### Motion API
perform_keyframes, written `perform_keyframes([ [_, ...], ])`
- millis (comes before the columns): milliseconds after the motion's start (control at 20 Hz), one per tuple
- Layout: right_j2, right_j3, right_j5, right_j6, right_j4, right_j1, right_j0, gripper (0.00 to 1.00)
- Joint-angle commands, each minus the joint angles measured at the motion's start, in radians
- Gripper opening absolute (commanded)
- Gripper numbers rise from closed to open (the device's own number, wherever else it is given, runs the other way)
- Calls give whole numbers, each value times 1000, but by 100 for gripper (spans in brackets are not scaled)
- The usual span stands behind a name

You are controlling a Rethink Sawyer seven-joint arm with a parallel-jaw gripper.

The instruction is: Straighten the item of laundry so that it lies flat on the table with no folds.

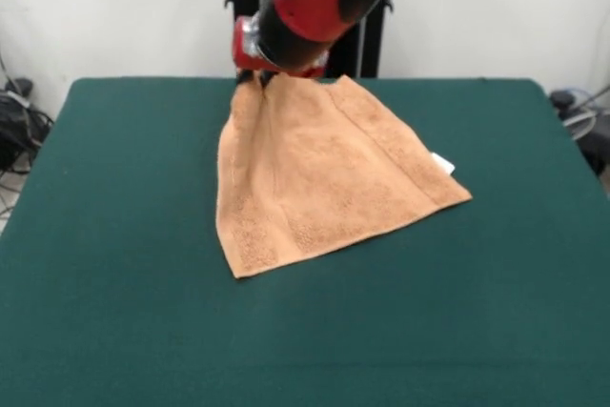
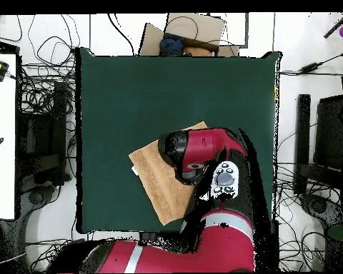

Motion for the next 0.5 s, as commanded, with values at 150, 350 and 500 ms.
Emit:
perform_keyframes([
  [150, 31, -229, 288, 101, 54, 42, -35, 0],
  [350, 40, -227, 274, 114, 49, 40, -46, 0],
  [500, 40, -197, 255, 118, 47, 25, -51, 0],
])
